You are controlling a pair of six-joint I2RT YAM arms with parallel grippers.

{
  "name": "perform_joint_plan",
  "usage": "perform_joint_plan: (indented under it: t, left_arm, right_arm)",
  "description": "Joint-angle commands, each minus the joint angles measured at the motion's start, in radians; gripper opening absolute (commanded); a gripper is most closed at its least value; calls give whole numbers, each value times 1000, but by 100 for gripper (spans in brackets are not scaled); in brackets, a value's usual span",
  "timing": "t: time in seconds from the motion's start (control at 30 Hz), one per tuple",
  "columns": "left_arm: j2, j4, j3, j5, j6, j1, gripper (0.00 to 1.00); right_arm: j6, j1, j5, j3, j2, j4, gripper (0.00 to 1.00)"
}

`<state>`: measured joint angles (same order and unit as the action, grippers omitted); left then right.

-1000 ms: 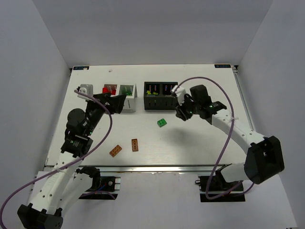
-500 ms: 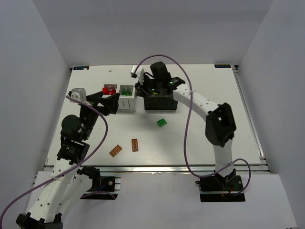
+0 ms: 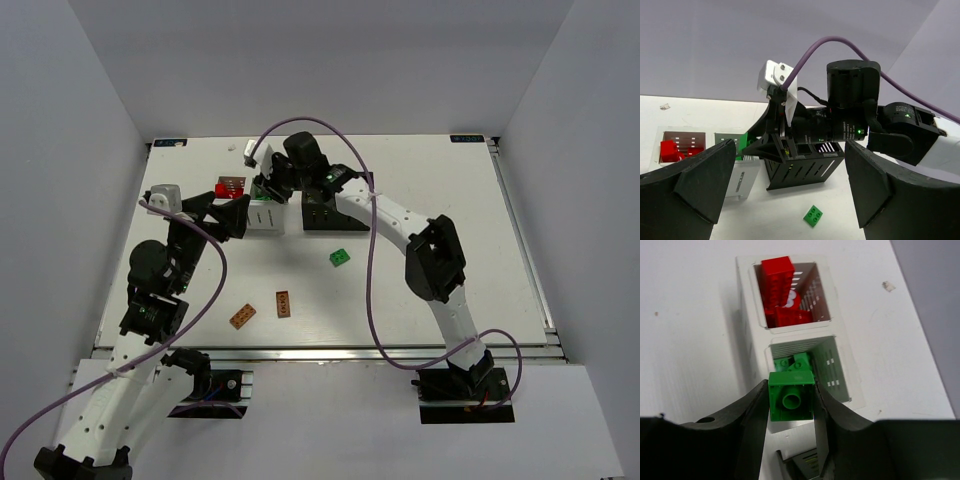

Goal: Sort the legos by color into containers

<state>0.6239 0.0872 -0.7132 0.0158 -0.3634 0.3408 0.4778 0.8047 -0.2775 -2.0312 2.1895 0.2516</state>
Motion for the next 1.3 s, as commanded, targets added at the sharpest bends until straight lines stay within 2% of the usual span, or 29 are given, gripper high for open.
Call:
perform_joint_plan:
  t: [0.0, 0.03, 0.17, 0.33, 0.43, 0.47, 0.5, 0.67, 0.83, 0.97, 1.0, 1.07, 1.1, 1.13, 1.17, 1.27]
  left_arm:
    - [-1, -7, 1, 9, 15, 1, 98]
    - [2, -7, 1, 6, 14, 1, 98]
    - [10, -4, 1, -10, 11, 1, 98]
    - [17, -4, 1, -14, 9, 3, 98]
    - [16, -3, 1, -14, 7, 1, 98]
    - [17, -4, 1, -14, 7, 1, 98]
    - [20, 0, 3, -14, 6, 1, 98]
    - [53, -1, 1, -68, -5, 1, 98]
    - [79, -1, 1, -85, -11, 1, 98]
    - [111, 16, 3, -125, -42, 1, 98]
    - [143, 19, -2, -131, -54, 1, 98]
    - [181, 13, -14, -154, -98, 3, 98]
    - [221, 16, -17, -172, -109, 3, 98]
    - [240, 22, -17, -192, -135, 6, 98]
    - [258, 34, -9, -213, -149, 6, 98]
    - [338, 71, -6, -292, -187, 24, 98]
  right_arm:
    - [28, -9, 54, -58, 27, -69, 6]
    - [25, -9, 54, -57, 30, -74, 8]
    - [15, -7, 75, -58, 58, -89, 33]
    - [13, -6, 92, -87, 93, -100, 37]
    - [12, -9, 109, -87, 101, -106, 49]
    - [9, -7, 115, -89, 101, -104, 58]
    - [5, -7, 116, -90, 99, -98, 63]
    - [-10, -7, 100, -89, 61, -66, 66]
    - [-41, -12, 84, -17, -80, -38, 66]
    - [-82, -27, 77, 170, -313, -38, 68]
    - [-115, -33, 64, 268, -362, -35, 68]
    - [-175, -73, -7, 380, -515, -26, 66]
    - [-206, -96, -56, 498, -571, -20, 64]
    - [-240, -119, -175, 562, -621, -15, 64]
    - [-245, -165, -222, 630, -728, -18, 63]
    - [-271, -263, -293, 886, -905, -40, 63]
